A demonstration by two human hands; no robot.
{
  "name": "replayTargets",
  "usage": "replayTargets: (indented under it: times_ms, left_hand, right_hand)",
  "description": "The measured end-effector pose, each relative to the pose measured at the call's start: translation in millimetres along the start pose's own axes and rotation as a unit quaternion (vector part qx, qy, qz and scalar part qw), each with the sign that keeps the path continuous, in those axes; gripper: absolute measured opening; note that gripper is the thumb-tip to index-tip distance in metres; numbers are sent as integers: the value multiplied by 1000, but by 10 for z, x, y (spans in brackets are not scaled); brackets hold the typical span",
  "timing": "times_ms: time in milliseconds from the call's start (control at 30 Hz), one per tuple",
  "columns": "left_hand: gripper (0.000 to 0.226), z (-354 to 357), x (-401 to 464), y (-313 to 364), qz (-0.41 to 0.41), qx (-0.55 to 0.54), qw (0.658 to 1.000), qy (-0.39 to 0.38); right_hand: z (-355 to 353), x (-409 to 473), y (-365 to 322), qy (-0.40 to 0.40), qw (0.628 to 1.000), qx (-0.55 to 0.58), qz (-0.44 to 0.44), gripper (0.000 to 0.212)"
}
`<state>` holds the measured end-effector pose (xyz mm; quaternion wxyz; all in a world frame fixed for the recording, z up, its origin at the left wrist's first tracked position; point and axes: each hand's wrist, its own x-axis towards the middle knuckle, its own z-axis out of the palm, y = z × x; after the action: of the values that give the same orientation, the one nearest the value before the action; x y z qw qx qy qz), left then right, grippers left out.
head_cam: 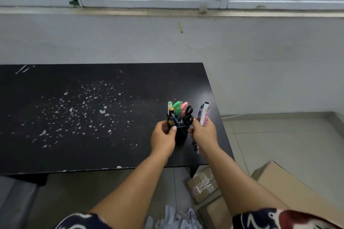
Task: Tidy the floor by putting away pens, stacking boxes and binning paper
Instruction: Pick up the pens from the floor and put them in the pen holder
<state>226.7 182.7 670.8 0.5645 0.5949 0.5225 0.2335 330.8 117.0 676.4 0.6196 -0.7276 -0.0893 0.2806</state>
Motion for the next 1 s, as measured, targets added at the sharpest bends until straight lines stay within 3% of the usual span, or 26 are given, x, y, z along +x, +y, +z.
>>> replayTargets:
  times_ms: [200,533,833,1000]
  left_hand:
    - [16,17,34,-51,-2,-30,999,11]
    - [29,18,261,89,-9,5,1000,-2]
    - [42,93,479,190,-6,21,997,-75]
    - [19,50,463,73,-11,-70,997,-43]
  right_hand:
    - [24,-28,122,16,1000,8,9,7]
    - [-173,27,235,39,999,1,14,5]
    - [-263,-16,242,-30,999,19,14,5]
    - [-275,-77,297,-36,999,20,19,7]
